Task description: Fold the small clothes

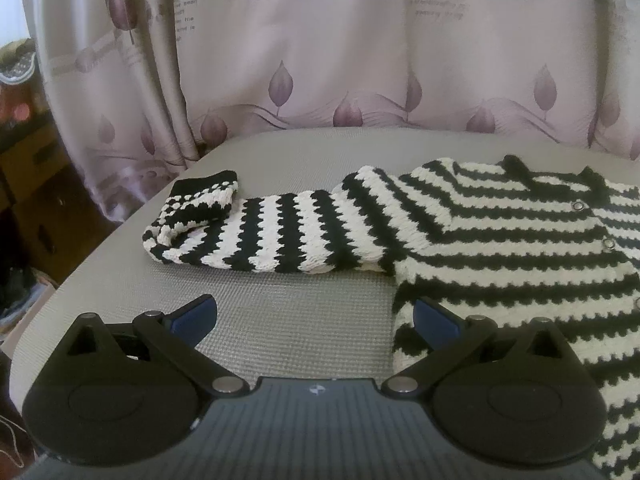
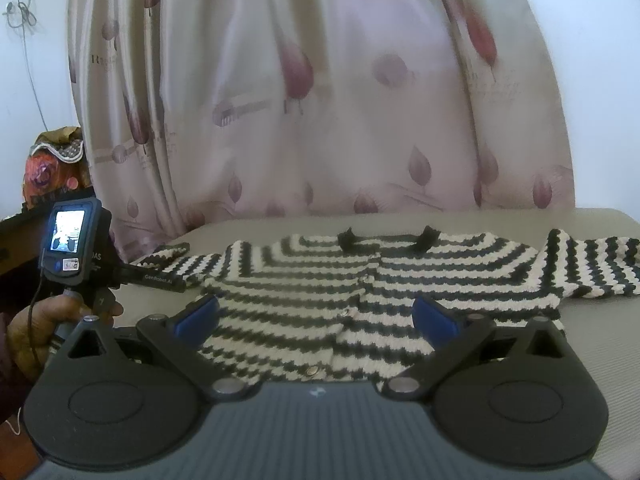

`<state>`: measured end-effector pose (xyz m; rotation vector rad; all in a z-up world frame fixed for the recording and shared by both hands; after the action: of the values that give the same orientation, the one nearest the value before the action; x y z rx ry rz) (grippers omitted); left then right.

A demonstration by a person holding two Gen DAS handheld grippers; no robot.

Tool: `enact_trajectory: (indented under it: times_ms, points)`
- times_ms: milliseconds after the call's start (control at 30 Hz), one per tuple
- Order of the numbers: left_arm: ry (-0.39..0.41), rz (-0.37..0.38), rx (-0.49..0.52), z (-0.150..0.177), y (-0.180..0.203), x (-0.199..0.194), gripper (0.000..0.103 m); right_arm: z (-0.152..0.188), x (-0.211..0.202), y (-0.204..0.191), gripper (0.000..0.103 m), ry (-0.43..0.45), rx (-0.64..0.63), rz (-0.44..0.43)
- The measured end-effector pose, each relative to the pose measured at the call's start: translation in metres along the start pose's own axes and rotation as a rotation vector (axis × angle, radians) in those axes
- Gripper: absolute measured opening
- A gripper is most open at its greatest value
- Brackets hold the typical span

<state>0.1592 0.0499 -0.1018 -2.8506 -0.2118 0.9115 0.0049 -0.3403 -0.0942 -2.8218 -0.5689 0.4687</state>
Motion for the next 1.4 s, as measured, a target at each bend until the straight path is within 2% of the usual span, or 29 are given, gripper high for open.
enact_trajectory:
  times_ms: [100, 200, 333, 433, 567, 667, 733, 833, 933, 1000, 1067, 1133, 1233, 1300, 1400]
  points:
    - [-0.002, 0.0, 0.01, 0.0, -0.005, 0.006, 0.103, 0.001, 0.004, -0.002, 0.103, -0.012, 0.001, -0.004]
    - [-0.001, 0.037, -0.017, -0.005, -0.022, 0.016, 0.103, 0.003, 0.01, -0.002, 0.103, -0.024, 0.001, -0.005]
    - [0.014, 0.052, -0.058, -0.021, -0.065, 0.039, 0.1, 0.006, 0.015, 0.0, 0.103, -0.037, 0.012, -0.005]
    - [0.03, 0.033, -0.095, -0.034, -0.107, 0.065, 0.1, 0.008, 0.02, 0.002, 0.103, -0.048, 0.026, -0.007]
    - [-0.032, 0.006, -0.214, -0.048, -0.17, 0.114, 0.091, 0.013, 0.027, 0.003, 0.103, -0.068, 0.037, -0.008]
    - [-0.101, 0.066, -0.314, -0.056, -0.202, 0.15, 0.088, 0.017, 0.031, 0.002, 0.103, -0.082, 0.036, -0.007]
    - [-0.133, 0.107, -0.337, -0.062, -0.21, 0.169, 0.084, 0.019, 0.035, 0.002, 0.103, -0.095, 0.036, -0.003]
    - [-0.16, 0.106, -0.317, -0.066, -0.211, 0.189, 0.08, 0.021, 0.039, 0.002, 0.103, -0.107, 0.035, 0.004]
    - [-0.145, 0.111, -0.31, -0.071, -0.209, 0.201, 0.08, 0.021, 0.04, 0.001, 0.103, -0.111, 0.028, 0.013]
    - [-0.138, 0.108, -0.301, -0.075, -0.207, 0.207, 0.071, 0.021, 0.041, 0.0, 0.103, -0.115, 0.025, 0.017]
    - [-0.137, 0.057, -0.274, -0.077, -0.207, 0.211, 0.021, 0.021, 0.041, -0.001, 0.103, -0.117, 0.021, 0.02]
    - [-0.142, 0.068, -0.351, -0.078, -0.213, 0.207, 0.009, 0.02, 0.042, -0.002, 0.103, -0.117, 0.016, 0.023]
    - [-0.058, -0.072, -0.433, -0.08, -0.23, 0.171, 0.006, 0.018, 0.04, -0.004, 0.103, -0.108, 0.004, 0.024]
    - [-0.016, -0.13, -0.456, -0.076, -0.237, 0.138, 0.006, 0.015, 0.037, -0.004, 0.103, -0.095, 0.0, 0.02]
    - [0.005, -0.177, -0.495, -0.061, -0.245, 0.091, 0.006, 0.013, 0.035, -0.002, 0.103, -0.085, 0.005, 0.016]
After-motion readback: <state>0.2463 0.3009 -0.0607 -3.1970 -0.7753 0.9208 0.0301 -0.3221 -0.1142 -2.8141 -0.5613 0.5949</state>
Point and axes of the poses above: each gripper's, at about its wrist camera, not at the fingertips, and x roughly the way its jaws point, y to its right, z to its underside, the point moved 8 cm from there along x, roughly the way its jaws point, and after that the axes turned 2 degrees about -z, right-handed, at the moved point
